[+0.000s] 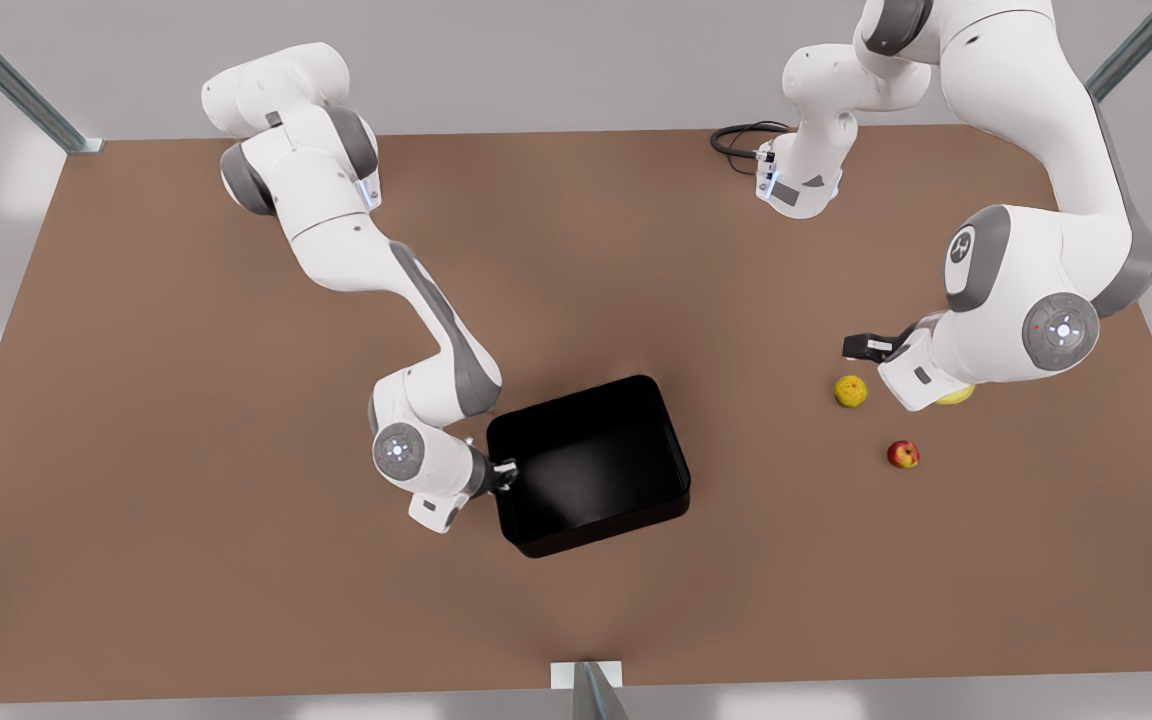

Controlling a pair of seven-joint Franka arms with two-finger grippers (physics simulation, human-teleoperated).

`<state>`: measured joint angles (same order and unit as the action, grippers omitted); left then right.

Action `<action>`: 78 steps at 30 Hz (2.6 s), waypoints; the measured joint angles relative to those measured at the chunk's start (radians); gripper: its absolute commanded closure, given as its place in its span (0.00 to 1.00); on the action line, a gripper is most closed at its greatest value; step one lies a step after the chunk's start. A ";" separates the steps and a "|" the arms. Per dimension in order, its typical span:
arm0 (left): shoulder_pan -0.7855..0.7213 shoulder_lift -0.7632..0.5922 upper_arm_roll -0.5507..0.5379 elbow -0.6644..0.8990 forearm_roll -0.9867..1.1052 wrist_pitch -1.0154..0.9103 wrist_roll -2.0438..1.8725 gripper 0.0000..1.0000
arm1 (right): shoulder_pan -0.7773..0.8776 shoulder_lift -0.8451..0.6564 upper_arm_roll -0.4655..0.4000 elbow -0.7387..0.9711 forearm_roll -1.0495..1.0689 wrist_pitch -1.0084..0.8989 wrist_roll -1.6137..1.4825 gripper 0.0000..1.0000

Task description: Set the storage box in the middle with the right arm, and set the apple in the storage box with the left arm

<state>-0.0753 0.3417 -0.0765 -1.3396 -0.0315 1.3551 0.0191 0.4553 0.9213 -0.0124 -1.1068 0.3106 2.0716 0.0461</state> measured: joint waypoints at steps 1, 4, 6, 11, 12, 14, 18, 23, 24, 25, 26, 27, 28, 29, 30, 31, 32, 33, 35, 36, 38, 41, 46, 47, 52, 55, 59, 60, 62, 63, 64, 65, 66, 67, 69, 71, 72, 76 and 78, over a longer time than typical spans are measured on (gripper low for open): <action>-0.001 0.000 0.000 0.000 0.001 0.003 0.000 0.00 | -0.001 -0.009 0.000 -0.005 0.000 0.006 0.013 0.00; 0.005 0.001 0.010 -0.001 0.003 0.013 0.000 0.00 | -0.002 -0.099 0.000 -0.033 -0.001 0.011 0.048 0.00; 0.007 0.001 0.041 -0.001 0.006 0.033 -0.001 0.00 | -0.044 -0.280 -0.003 -0.156 -0.014 -0.038 0.072 0.00; 0.032 0.079 0.170 -0.078 0.008 0.152 -0.001 0.00 | -0.411 -0.484 -0.020 -0.240 -0.240 -0.365 0.101 0.00; 0.037 0.093 0.180 -0.138 0.008 0.214 -0.001 0.00 | -0.447 -0.536 -0.020 -0.245 -0.277 -0.416 0.100 0.00; 0.061 0.159 0.187 -0.200 0.004 0.348 0.006 0.00 | -0.468 -0.660 -0.012 -0.249 -0.326 -0.505 0.099 0.00; 0.106 0.251 0.190 -0.234 -0.005 0.562 0.032 0.00 | -0.458 -0.789 0.012 -0.253 -0.369 -0.631 0.097 0.00; 0.111 0.306 0.190 -0.266 -0.025 0.705 0.058 0.00 | -0.454 -0.744 0.015 -0.257 -0.384 -0.722 0.095 0.00; 0.111 0.309 0.190 -0.278 -0.027 0.722 0.063 0.00 | -0.451 -0.739 0.016 -0.255 -0.386 -0.734 0.094 0.00; 0.111 0.313 0.190 -0.286 -0.029 0.737 0.067 0.00 | -0.449 -0.737 0.016 -0.255 -0.387 -0.745 0.094 0.00; 0.113 0.318 0.191 -0.290 -0.031 0.750 0.071 0.00 | -0.448 -0.735 0.016 -0.255 -0.388 -0.754 0.094 0.00; 0.116 0.325 0.191 -0.292 -0.032 0.761 0.075 0.00 | -0.447 -0.732 0.016 -0.257 -0.388 -0.762 0.093 0.00; 0.117 0.331 0.191 -0.293 -0.033 0.770 0.078 0.00 | -0.447 -0.727 0.016 -0.258 -0.388 -0.770 0.093 0.00; 0.120 0.337 0.191 -0.294 -0.034 0.777 0.081 0.00 | -0.447 -0.725 0.016 -0.259 -0.389 -0.777 0.093 0.00; 0.126 0.347 0.191 -0.294 -0.034 0.784 0.085 0.00 | -0.448 -0.722 0.016 -0.261 -0.389 -0.784 0.093 0.00; 0.129 0.355 0.191 -0.294 -0.035 0.790 0.088 0.00 | -0.448 -0.718 0.016 -0.261 -0.389 -0.790 0.093 0.00; 0.131 0.360 0.191 -0.294 -0.035 0.794 0.090 0.00 | -0.448 -0.716 0.016 -0.261 -0.389 -0.795 0.093 0.00; 0.131 0.366 0.191 -0.295 -0.035 0.798 0.093 0.00 | -0.448 -0.713 0.016 -0.261 -0.389 -0.799 0.093 0.00; 0.132 0.376 0.191 -0.294 -0.035 0.804 0.098 0.00 | -0.448 -0.710 0.016 -0.260 -0.389 -0.806 0.092 0.00; 0.132 0.382 0.191 -0.295 -0.035 0.806 0.100 0.00 | -0.448 -0.709 0.016 -0.260 -0.389 -0.808 0.092 0.00; 0.132 0.390 0.191 -0.299 -0.036 0.807 0.104 0.00 | -0.448 -0.709 0.016 -0.261 -0.388 -0.813 0.092 0.00; 0.131 0.402 0.191 -0.302 -0.035 0.809 0.110 0.00 | -0.448 -0.707 0.016 -0.260 -0.386 -0.818 0.091 0.00; 0.129 0.408 0.191 -0.304 -0.031 0.810 0.112 0.45 | -0.449 -0.701 0.016 -0.259 -0.383 -0.823 0.091 0.00; 0.129 0.407 0.191 -0.304 -0.029 0.810 0.112 0.45 | -0.449 -0.700 0.016 -0.259 -0.382 -0.824 0.090 0.00; 0.100 0.347 0.188 -0.303 -0.025 0.787 0.097 0.47 | -0.456 -0.696 0.016 -0.255 -0.376 -0.825 0.090 0.00; -0.075 0.278 0.165 -0.259 -0.026 0.734 0.035 0.46 | -0.458 -0.696 0.015 -0.254 -0.375 -0.825 0.089 0.00; -0.311 0.326 0.096 -0.075 -0.057 0.663 -0.112 0.46 | -0.457 -0.696 0.015 -0.255 -0.373 -0.825 0.089 0.00; -0.372 0.365 0.092 -0.016 -0.060 0.653 -0.153 0.46 | -0.456 -0.696 0.015 -0.255 -0.373 -0.825 0.089 0.00; -0.463 0.435 0.089 0.080 -0.063 0.641 -0.238 0.46 | -0.453 -0.696 0.014 -0.256 -0.373 -0.826 0.088 0.00; -0.490 0.457 0.088 0.103 -0.065 0.645 -0.280 0.45 | -0.453 -0.696 0.014 -0.256 -0.373 -0.826 0.088 0.00; -0.508 0.477 0.087 0.118 -0.066 0.655 -0.322 0.45 | -0.452 -0.696 0.014 -0.256 -0.373 -0.826 0.088 0.00; -0.516 0.492 0.087 0.131 -0.069 0.663 -0.360 0.00 | -0.452 -0.696 0.014 -0.256 -0.373 -0.826 0.088 0.00; -0.520 0.501 0.088 0.138 -0.071 0.671 -0.395 0.00 | -0.452 -0.696 0.014 -0.255 -0.373 -0.826 0.088 0.00; -0.522 0.506 0.088 0.142 -0.072 0.677 -0.429 0.00 | -0.452 -0.696 0.014 -0.255 -0.373 -0.826 0.088 0.00; -0.516 0.492 0.096 0.145 -0.076 0.681 -0.491 0.00 | -0.454 -0.696 0.014 -0.254 -0.373 -0.826 0.088 0.00; -0.425 0.366 0.106 0.150 -0.080 0.601 -0.531 0.00 | -0.460 -0.696 0.014 -0.252 -0.373 -0.826 0.088 0.00; -0.347 0.299 0.109 0.187 -0.079 0.527 -0.535 0.00 | -0.461 -0.696 0.013 -0.250 -0.374 -0.826 0.088 0.00; -0.222 0.158 0.183 0.322 -0.041 0.200 -0.488 0.00 | -0.452 -0.696 0.014 -0.226 -0.385 -0.821 0.088 0.00; -0.219 0.008 0.180 0.211 0.009 0.121 -0.449 0.00 | -0.460 -0.696 0.013 -0.213 -0.388 -0.818 0.088 0.00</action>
<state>-0.2942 0.3502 0.1035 -1.1285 -0.0220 1.4761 -0.4298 -0.0046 0.2251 0.0003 -1.3196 -0.0771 1.2536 0.1337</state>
